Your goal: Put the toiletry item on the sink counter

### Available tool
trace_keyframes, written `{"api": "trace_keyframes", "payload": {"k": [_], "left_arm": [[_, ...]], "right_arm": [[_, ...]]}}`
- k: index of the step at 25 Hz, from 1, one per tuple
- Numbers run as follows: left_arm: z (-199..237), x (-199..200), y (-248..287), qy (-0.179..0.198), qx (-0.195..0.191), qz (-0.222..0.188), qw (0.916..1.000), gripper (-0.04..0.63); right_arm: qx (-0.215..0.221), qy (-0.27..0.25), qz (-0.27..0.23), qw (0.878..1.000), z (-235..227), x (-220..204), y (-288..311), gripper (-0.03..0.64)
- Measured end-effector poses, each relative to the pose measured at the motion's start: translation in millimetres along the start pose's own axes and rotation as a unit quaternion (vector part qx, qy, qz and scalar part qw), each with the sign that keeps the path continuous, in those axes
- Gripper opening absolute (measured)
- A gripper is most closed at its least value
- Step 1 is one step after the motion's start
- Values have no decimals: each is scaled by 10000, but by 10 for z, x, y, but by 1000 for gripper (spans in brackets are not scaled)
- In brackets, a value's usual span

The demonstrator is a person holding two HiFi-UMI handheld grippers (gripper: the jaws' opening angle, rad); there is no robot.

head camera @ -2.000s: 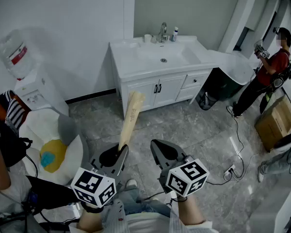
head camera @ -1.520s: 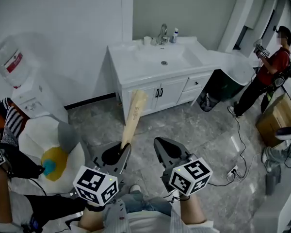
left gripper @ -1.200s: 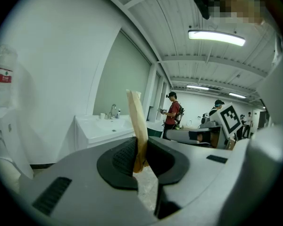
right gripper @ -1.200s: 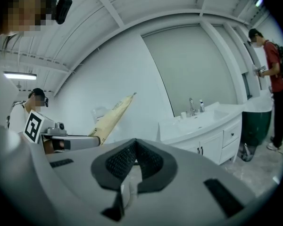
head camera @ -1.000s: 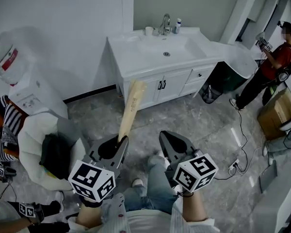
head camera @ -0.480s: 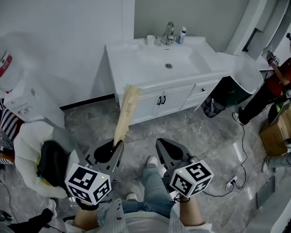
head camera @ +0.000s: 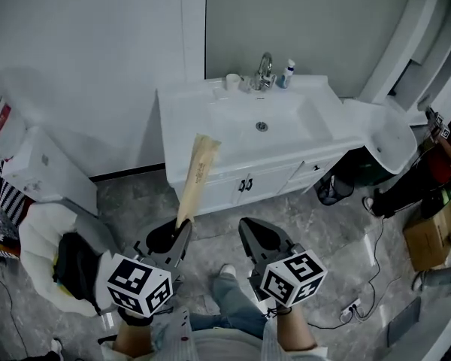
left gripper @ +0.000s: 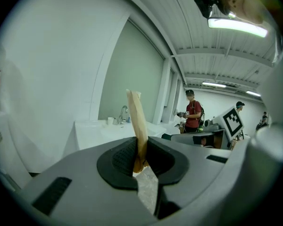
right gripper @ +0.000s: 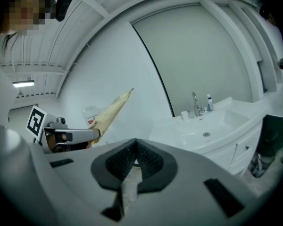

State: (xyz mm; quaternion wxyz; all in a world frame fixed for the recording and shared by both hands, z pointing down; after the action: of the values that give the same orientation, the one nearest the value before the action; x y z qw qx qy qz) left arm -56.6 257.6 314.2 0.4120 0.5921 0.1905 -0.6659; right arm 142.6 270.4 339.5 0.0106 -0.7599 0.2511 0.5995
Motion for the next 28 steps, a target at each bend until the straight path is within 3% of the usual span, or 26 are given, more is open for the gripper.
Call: {"api": "trace_keyframes", "payload": {"k": [10, 17, 28], "left_arm": [[159, 283, 458, 45, 467, -248, 9986, 55], [295, 237, 490, -134, 754, -243, 9968, 55], [957, 395, 925, -244, 829, -231, 9960, 55]], "right_arm": [[468, -288, 17, 9985, -420, 366, 348, 9], [646, -263, 138, 9975, -531, 391, 547, 9], [714, -229, 273, 9968, -741, 562, 1313, 9]]}}
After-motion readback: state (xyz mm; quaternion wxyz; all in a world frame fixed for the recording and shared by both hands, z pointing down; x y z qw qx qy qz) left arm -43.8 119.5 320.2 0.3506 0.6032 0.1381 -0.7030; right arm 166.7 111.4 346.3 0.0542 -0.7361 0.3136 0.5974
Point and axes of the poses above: the fingertips, and each gripper's own axes: y forward along the fingers, z to its left, x out of its top, the point moved 7 cm from there along -y, backward along the fingers, and after that the axes turned 10 degrees about -x, right-handed, at the moved point
